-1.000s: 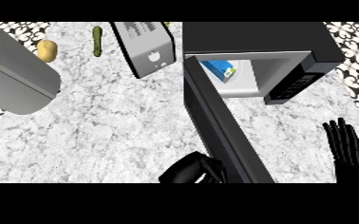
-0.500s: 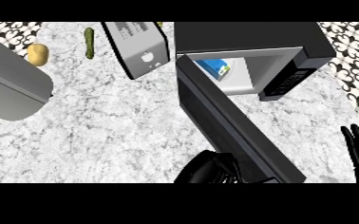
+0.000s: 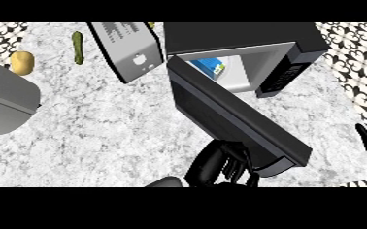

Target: Pick up the milk, place it into the microwave and close the microwave

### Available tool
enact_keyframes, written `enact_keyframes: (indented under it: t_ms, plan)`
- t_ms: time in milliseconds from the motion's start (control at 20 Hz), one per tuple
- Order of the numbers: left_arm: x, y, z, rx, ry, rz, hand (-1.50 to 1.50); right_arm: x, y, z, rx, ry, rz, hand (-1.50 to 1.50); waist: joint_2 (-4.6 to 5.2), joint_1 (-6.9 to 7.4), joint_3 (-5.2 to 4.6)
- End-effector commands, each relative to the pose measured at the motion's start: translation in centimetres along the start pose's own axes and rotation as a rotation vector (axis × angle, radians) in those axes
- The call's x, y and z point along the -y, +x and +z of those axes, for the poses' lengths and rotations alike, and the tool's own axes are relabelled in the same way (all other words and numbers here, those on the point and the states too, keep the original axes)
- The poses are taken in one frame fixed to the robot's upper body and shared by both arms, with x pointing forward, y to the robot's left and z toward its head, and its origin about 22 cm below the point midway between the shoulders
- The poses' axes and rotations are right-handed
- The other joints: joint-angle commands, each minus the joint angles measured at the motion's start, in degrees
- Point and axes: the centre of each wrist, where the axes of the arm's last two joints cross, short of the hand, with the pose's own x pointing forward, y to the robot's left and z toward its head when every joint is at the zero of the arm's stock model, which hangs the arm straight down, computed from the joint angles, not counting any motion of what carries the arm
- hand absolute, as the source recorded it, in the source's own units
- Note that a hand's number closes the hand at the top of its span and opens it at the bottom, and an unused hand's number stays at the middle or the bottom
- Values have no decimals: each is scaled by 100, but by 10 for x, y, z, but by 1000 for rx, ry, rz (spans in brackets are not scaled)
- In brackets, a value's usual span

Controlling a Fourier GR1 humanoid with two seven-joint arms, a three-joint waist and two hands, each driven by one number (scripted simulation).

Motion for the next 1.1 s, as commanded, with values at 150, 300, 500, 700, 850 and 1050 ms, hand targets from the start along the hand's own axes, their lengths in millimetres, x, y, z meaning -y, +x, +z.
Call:
enact_keyframes:
  t_ms: [150, 300, 500, 700, 850, 1050]
  plan:
    - [-11, 18, -29, 64, 78, 18, 150, -6, 16, -19, 29, 150, -62, -150, 70, -320, -11]
    - [-21, 16, -38, 38, 151, 21, 150, -4, 24, -19, 53, 165, -73, -150, 79, -521, -11]
    - [-38, 29, -62, 18, 208, 29, 150, 0, 29, -28, 66, 189, -89, -150, 153, -621, 0]
    - [-51, 38, -77, 24, 281, 66, 150, -2, 32, -30, 72, 213, -118, -150, 228, -780, -10]
    - [-64, 46, -84, 52, 360, 144, 150, -1, 36, -29, 71, 211, -133, -150, 262, -867, -29]
    - [-73, 48, -94, 72, 389, 157, 150, -1, 40, -34, 70, 249, -141, -150, 327, -997, -17]
